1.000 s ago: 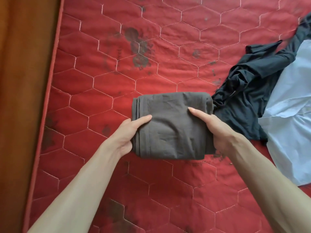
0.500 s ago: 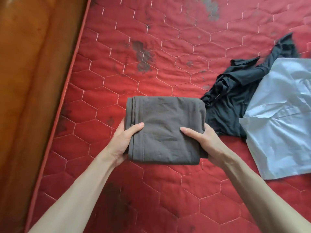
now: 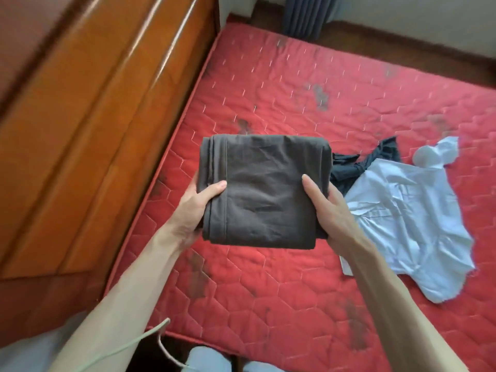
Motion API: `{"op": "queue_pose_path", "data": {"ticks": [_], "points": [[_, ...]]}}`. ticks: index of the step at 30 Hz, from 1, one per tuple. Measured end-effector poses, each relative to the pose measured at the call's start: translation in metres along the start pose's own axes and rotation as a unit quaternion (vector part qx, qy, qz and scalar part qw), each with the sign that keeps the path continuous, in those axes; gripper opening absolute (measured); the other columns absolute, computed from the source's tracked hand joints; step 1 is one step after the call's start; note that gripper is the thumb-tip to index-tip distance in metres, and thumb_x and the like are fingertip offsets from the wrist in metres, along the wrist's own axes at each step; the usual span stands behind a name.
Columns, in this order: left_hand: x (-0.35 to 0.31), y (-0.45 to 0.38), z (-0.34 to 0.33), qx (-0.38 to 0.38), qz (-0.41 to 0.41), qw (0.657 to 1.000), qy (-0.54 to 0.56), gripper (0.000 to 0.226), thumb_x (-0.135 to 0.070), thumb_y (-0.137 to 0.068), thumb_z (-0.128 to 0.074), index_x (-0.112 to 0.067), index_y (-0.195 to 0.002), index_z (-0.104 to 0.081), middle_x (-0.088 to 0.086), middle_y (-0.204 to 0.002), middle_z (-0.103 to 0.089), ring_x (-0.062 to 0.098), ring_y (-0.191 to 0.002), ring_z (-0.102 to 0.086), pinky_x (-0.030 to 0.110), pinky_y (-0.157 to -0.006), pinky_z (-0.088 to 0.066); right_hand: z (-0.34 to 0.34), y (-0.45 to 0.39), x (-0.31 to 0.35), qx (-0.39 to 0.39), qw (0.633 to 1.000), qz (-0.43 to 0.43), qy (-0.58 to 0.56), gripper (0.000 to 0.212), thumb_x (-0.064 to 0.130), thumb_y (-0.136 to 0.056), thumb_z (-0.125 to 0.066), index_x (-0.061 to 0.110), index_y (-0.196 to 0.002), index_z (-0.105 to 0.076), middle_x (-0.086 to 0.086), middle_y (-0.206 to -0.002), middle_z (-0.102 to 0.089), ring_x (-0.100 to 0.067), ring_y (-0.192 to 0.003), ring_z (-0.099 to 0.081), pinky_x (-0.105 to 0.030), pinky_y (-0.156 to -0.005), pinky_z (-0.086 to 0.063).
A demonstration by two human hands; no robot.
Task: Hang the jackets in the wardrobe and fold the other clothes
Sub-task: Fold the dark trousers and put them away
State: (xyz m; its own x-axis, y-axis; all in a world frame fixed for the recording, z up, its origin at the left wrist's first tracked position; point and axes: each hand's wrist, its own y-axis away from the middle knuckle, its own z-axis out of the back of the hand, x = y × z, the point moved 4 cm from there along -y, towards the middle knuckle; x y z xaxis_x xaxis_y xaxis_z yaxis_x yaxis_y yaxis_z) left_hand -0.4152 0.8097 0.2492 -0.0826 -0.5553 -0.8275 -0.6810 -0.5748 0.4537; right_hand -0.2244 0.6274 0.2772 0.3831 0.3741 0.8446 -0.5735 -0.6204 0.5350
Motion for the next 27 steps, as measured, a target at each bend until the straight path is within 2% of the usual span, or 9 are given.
{"op": "queue_pose_path", "data": {"ticks": [3, 7, 9, 12, 14, 17, 20, 23, 27], "points": [[-0.027, 0.044, -0.01, -0.007, -0.038, 0.999, 0.024, 0.051, -0.024, -0.096, -0.07, -0.031, -0.145, -0.056, 0.007, -0.14, -0.067, 0.028, -0.128, -0.066, 0.035, -0.095, -0.059, -0.004, 0.032, 0.033, 0.019, 0.999, 0.026, 0.013, 0.018, 0.053, -0.101, -0.062, 0.044, -0.113, -0.073, 0.009, -0.115, -0.078, -0.012, -0.105, -0.076, -0.026, -0.068, -0.06], [-0.048, 0.107, -0.019, -0.034, -0.087, 0.995, 0.024, 0.047, -0.023, -0.099, -0.067, -0.033, -0.144, -0.057, 0.006, -0.142, -0.066, 0.028, -0.13, -0.064, 0.034, -0.098, -0.058, -0.013, 0.07, 0.058, 0.057, 0.997, 0.046, 0.024, 0.022, 0.046, -0.102, -0.064, 0.032, -0.115, -0.075, 0.0, -0.119, -0.078, -0.024, -0.114, -0.072, -0.043, -0.096, -0.059], [-0.052, 0.137, -0.021, -0.062, -0.101, 0.992, 0.035, 0.05, -0.025, -0.098, -0.068, -0.033, -0.146, -0.055, 0.005, -0.142, -0.066, 0.028, -0.131, -0.063, 0.036, -0.1, -0.057, -0.019, 0.085, 0.065, 0.081, 0.995, 0.049, 0.033, 0.024, 0.045, -0.1, -0.066, 0.028, -0.114, -0.076, -0.002, -0.117, -0.079, -0.025, -0.112, -0.073, -0.04, -0.093, -0.061], [-0.057, 0.186, -0.018, -0.114, -0.124, 0.985, 0.034, 0.051, -0.031, -0.095, -0.071, -0.035, -0.144, -0.057, 0.003, -0.143, -0.066, 0.026, -0.132, -0.062, 0.047, -0.108, -0.051, -0.038, 0.106, 0.074, 0.127, 0.99, 0.051, 0.043, 0.022, 0.046, -0.096, -0.071, 0.03, -0.109, -0.078, -0.002, -0.111, -0.08, -0.019, -0.1, -0.077, -0.027, -0.074, -0.062], [-0.058, 0.22, -0.012, -0.155, -0.142, 0.977, 0.031, 0.046, -0.032, -0.093, -0.072, -0.034, -0.138, -0.063, 0.004, -0.14, -0.067, 0.027, -0.131, -0.063, 0.052, -0.112, -0.045, -0.055, 0.12, 0.077, 0.157, 0.985, 0.052, 0.051, 0.022, 0.045, -0.093, -0.074, 0.029, -0.106, -0.08, -0.004, -0.108, -0.08, -0.015, -0.093, -0.078, -0.023, -0.068, -0.059], [-0.055, 0.269, -0.001, -0.212, -0.159, 0.963, 0.043, 0.039, -0.029, -0.095, -0.07, -0.036, -0.134, -0.066, 0.005, -0.138, -0.068, 0.027, -0.13, -0.064, 0.052, -0.111, -0.046, -0.084, 0.142, 0.079, 0.213, 0.973, 0.053, 0.075, 0.023, 0.048, -0.092, -0.075, 0.029, -0.103, -0.08, -0.005, -0.107, -0.081, -0.018, -0.094, -0.078, -0.026, -0.07, -0.061], [-0.049, 0.321, 0.009, -0.263, -0.168, 0.947, 0.071, 0.04, -0.028, -0.099, -0.068, -0.037, -0.137, -0.063, 0.003, -0.139, -0.068, 0.026, -0.129, -0.065, 0.043, -0.104, -0.055, -0.119, 0.165, 0.079, 0.269, 0.957, 0.049, 0.096, 0.025, 0.049, -0.092, -0.076, 0.027, -0.104, -0.079, -0.008, -0.108, -0.08, -0.024, -0.098, -0.078, -0.035, -0.077, -0.064], [-0.049, 0.379, 0.023, -0.323, -0.181, 0.924, 0.092, 0.039, -0.028, -0.098, -0.069, -0.041, -0.135, -0.064, 0.001, -0.137, -0.069, 0.023, -0.126, -0.067, 0.034, -0.095, -0.06, -0.163, 0.195, 0.078, 0.336, 0.933, 0.051, 0.116, 0.026, 0.046, -0.093, -0.074, 0.026, -0.108, -0.079, -0.006, -0.11, -0.08, -0.023, -0.101, -0.078, -0.027, -0.072, -0.062], [-0.042, 0.462, 0.046, -0.418, -0.199, 0.876, 0.134, 0.043, -0.03, -0.091, -0.076, -0.04, -0.131, -0.066, 0.001, -0.132, -0.072, 0.023, -0.122, -0.07, 0.041, -0.097, -0.056, -0.23, 0.246, 0.069, 0.426, 0.891, 0.05, 0.146, 0.027, 0.043, -0.098, -0.07, 0.022, -0.113, -0.078, -0.003, -0.114, -0.079, -0.021, -0.107, -0.076, -0.027, -0.078, -0.061]]}}
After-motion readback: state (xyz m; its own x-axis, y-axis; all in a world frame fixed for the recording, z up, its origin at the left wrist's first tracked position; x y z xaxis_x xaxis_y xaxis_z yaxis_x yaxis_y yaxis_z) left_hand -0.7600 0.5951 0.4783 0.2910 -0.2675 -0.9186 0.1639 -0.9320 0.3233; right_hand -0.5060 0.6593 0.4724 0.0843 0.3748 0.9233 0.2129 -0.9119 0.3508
